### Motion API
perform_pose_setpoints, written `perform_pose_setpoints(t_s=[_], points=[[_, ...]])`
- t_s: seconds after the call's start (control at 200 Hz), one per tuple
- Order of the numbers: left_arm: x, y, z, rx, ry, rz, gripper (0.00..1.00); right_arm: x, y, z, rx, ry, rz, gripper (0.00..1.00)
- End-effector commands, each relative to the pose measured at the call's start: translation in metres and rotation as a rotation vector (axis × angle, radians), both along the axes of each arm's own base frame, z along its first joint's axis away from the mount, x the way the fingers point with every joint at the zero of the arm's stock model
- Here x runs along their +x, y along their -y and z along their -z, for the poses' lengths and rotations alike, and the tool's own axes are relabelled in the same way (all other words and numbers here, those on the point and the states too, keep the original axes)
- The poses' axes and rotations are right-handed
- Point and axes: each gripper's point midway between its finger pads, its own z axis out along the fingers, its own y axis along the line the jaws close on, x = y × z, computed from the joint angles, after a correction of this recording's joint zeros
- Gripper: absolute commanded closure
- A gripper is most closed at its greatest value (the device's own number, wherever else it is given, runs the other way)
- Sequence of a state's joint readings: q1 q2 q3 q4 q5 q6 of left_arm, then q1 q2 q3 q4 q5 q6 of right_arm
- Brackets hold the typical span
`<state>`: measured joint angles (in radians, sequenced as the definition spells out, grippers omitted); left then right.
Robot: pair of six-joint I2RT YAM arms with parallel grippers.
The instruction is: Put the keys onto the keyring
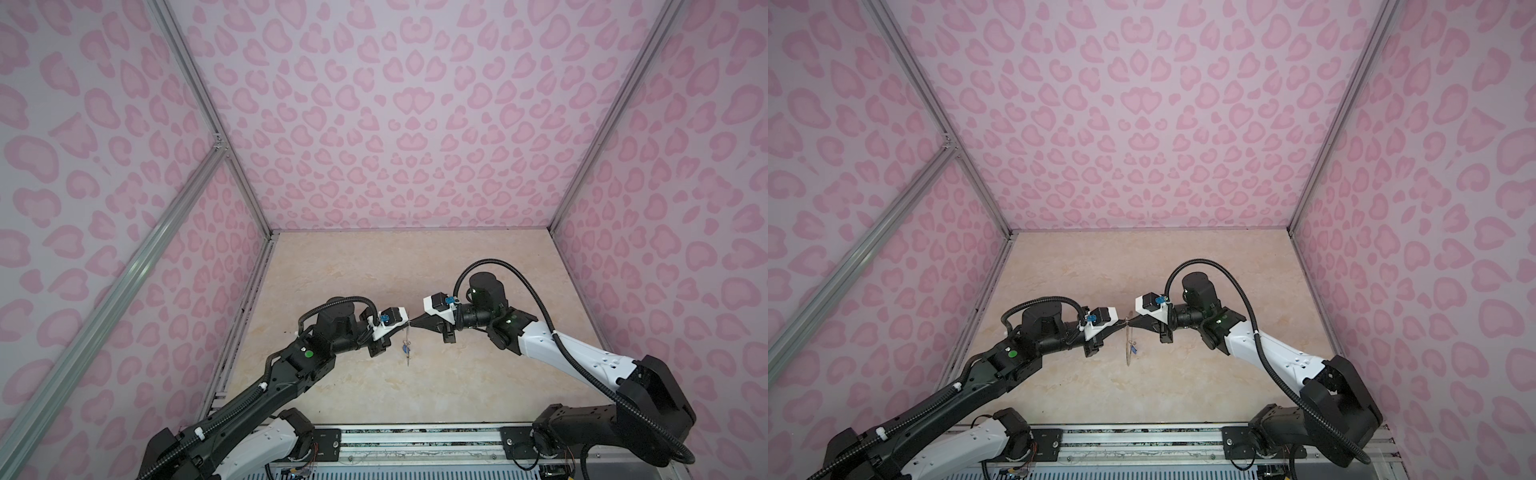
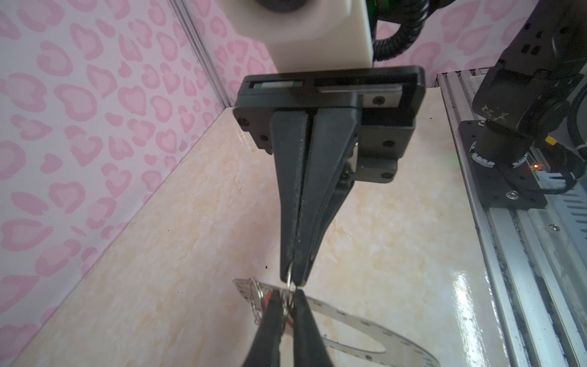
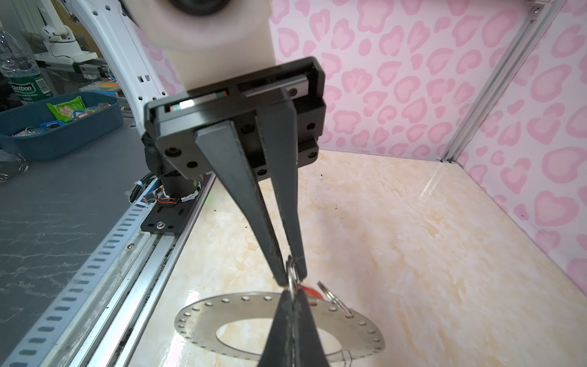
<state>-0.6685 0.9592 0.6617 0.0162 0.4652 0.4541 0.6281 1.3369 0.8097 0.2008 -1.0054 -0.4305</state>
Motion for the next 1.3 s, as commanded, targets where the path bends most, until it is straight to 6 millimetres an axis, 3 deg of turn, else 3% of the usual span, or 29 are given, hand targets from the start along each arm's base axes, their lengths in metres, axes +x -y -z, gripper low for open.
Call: perform_pose_setpoints(t_s=[0.0, 0.125, 0.26, 0.385, 0.45, 0.675, 0.91, 1.295], points=[[0.0, 0.003, -0.01, -0.018, 0.021, 0.019, 0.89, 0.0, -0.001, -0.003, 0.004, 0.035, -0.004, 1.0], [0.0, 0.002, -0.006, -0.003, 0.015, 0.018, 0.97, 0.001, -0.001, -0.004, 0.01, 0.043, -0.003, 1.0], [0.002, -0.001, -0.007, 0.022, 0.025, 0.001, 0.97, 0.006, -0.001, -0.003, 0.009, 0.054, 0.025, 1.0], [0.006, -0.004, -0.005, 0.08, 0.021, -0.017, 0.97, 0.014, 0.004, 0.003, -0.047, 0.109, 0.085, 0.78], [0.007, -0.006, -0.003, 0.121, 0.013, -0.02, 0.97, 0.017, 0.008, 0.005, -0.081, 0.164, 0.121, 0.73], [0.009, -0.008, -0.005, 0.192, -0.02, -0.02, 0.97, 0.017, 0.007, -0.01, -0.071, 0.307, 0.167, 0.75], [0.006, -0.004, -0.011, 0.188, -0.052, 0.002, 0.97, 0.011, -0.005, -0.011, -0.034, 0.298, 0.149, 0.79], [-0.001, -0.003, -0.009, 0.183, -0.059, 0.034, 0.97, 0.018, -0.009, -0.008, -0.009, 0.252, 0.183, 0.84]])
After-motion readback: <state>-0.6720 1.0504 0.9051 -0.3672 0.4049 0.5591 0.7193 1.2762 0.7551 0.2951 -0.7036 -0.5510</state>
